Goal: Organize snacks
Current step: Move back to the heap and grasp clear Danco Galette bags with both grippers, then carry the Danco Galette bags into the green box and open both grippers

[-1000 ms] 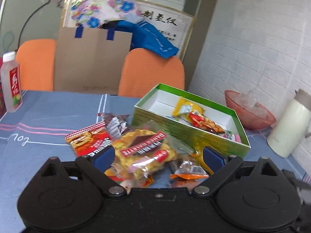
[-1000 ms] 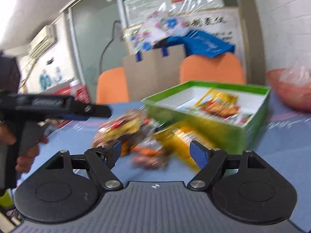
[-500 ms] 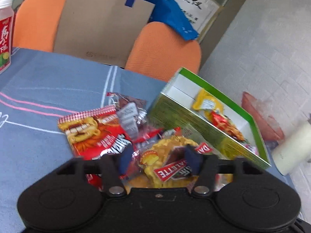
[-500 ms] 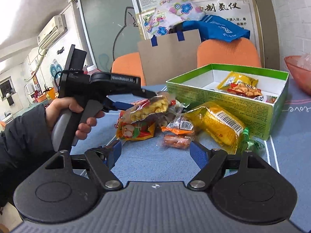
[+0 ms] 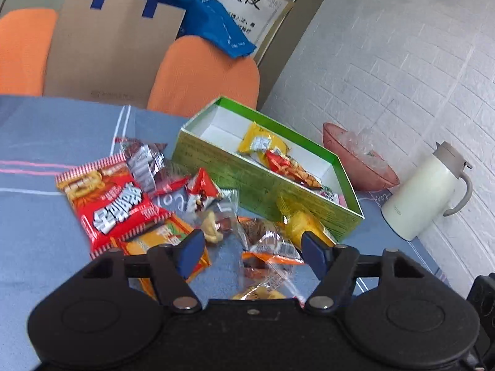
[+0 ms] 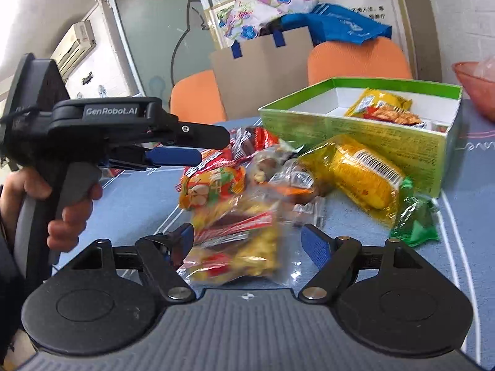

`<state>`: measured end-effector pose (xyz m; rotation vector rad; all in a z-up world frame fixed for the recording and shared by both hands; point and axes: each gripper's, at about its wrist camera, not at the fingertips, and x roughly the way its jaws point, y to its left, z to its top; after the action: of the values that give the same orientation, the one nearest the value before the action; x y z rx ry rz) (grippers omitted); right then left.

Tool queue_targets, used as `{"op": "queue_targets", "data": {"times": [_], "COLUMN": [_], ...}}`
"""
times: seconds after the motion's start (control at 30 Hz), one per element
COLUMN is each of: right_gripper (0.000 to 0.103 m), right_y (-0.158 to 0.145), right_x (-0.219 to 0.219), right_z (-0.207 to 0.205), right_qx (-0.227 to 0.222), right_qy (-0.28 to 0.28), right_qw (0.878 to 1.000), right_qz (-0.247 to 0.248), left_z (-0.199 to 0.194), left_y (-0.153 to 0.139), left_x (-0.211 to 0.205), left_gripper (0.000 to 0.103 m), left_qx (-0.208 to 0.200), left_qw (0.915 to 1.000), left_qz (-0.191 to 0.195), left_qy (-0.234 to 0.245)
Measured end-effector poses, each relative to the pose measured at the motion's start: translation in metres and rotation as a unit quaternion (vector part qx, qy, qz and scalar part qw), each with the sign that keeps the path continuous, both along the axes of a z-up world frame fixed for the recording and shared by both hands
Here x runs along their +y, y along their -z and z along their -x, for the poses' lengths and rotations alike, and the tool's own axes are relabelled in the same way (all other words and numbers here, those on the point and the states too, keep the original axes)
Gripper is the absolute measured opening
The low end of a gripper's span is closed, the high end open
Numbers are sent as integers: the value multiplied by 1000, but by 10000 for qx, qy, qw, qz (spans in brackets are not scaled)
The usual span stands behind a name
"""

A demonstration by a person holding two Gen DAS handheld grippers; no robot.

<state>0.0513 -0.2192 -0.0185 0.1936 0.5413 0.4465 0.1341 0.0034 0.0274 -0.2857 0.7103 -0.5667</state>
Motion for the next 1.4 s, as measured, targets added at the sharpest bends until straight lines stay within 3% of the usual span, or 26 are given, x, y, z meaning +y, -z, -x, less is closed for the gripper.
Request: {"op": "queue_targets", "data": {"times": [0.1, 0.33, 0.4, 0.43, 0.57, 0.67, 0.7, 0.73, 0.77, 1.03, 1.07, 1.17, 1.4], "right_gripper": [103, 103, 102, 101, 89, 88, 88, 88, 87, 70, 65, 58, 57], "right_y": [1, 13, 16, 17, 16, 16, 16, 17, 18, 26, 28, 28, -11], "right_x": [-7, -13, -12, -11, -13, -16, -17, -17, -17, -14, -16, -20, -27], "right_z": [0, -7, -8, -8, -1, 4, 4, 3, 1, -2, -2, -1, 4], "right_qx": [22, 364, 465, 508, 552, 583, 613, 636, 673, 735, 751, 823, 101], "right_qy": [70, -72, -166, -191, -151, -119, -125, -141, -166, -257, -282, -313, -229], "right_qw": [10000, 9991, 9983, 9977, 9969, 9969, 9966, 9962, 9956, 9932, 9921, 9892, 9943], "right_qz": [-20, -203, -318, -399, -533, -520, -540, -579, -630, -870, -959, -1172, -1041], "left_z": [13, 73, 73, 70, 62, 61, 60, 59, 59, 67, 67, 73, 55], "left_y": [10, 33, 38, 40, 43, 49, 51, 55, 58, 62, 62, 53, 5], "left_x": [3, 39, 40, 39, 32, 30, 30, 29, 28, 31, 32, 28, 14], "left_gripper": [103, 102, 91, 78, 78, 77, 73, 58, 51, 47, 42, 40, 40], "left_qx": [207, 459, 576, 629, 683, 721, 772, 832, 865, 767, 768, 650, 86], "left_qw": [9997, 9939, 9939, 9939, 9937, 9939, 9935, 9930, 9929, 9931, 9929, 9943, 9959], "left_qz": [96, 680, 637, 623, 689, 673, 693, 708, 675, 748, 774, 723, 845], "left_qy": [-73, -734, -690, -664, -555, -499, -479, -460, -468, -468, -476, -437, -296]}}
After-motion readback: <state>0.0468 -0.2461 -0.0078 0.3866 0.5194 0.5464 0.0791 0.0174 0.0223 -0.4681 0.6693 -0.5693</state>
